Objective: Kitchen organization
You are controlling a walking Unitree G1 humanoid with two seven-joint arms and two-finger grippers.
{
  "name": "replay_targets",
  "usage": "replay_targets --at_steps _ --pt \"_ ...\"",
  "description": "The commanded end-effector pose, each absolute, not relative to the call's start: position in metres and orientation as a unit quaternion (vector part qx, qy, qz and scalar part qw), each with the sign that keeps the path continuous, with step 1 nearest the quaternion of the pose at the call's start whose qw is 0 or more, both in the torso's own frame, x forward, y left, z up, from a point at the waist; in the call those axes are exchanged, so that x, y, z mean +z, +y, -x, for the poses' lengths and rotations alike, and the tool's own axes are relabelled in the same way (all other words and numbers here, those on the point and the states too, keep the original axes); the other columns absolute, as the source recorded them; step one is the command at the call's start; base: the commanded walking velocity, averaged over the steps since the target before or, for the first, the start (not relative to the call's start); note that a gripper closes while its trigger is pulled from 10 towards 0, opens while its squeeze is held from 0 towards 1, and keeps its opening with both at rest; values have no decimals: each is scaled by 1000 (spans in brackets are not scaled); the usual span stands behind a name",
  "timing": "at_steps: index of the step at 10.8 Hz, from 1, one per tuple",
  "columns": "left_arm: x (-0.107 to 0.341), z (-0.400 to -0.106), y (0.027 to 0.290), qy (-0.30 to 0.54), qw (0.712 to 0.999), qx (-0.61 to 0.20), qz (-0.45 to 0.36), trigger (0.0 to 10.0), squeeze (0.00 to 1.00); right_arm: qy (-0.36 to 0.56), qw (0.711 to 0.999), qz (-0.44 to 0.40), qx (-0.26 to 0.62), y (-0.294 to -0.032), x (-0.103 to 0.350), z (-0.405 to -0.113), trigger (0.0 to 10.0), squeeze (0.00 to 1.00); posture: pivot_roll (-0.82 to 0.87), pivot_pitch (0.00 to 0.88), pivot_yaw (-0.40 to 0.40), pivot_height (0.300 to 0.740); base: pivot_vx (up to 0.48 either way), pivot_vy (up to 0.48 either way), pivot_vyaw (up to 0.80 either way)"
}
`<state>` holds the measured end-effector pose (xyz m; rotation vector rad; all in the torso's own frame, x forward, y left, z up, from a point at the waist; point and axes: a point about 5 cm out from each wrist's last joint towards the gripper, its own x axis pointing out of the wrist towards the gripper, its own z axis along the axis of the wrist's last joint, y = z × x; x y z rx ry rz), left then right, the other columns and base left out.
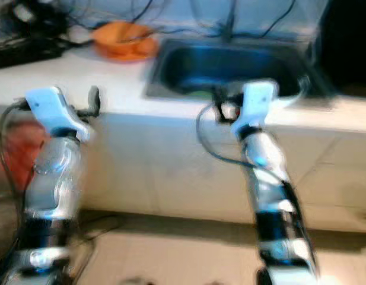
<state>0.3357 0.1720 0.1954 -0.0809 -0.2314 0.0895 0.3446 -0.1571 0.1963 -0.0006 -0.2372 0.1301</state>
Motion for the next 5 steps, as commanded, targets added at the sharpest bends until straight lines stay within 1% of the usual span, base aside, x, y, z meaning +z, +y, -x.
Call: replay_targets --at_steps 1,5 --pt "199 -335 178 -121 991 56 33 10000 0 -128 989 -3 68 -154 203 -345 10000 0 78 78 -4 740 0 0 0" --pt "207 -334 174 -145 989 36 26 10000 0 -133 989 -1 67 -153 205 -345 10000 0 78 80 -1 740 0 0 0"
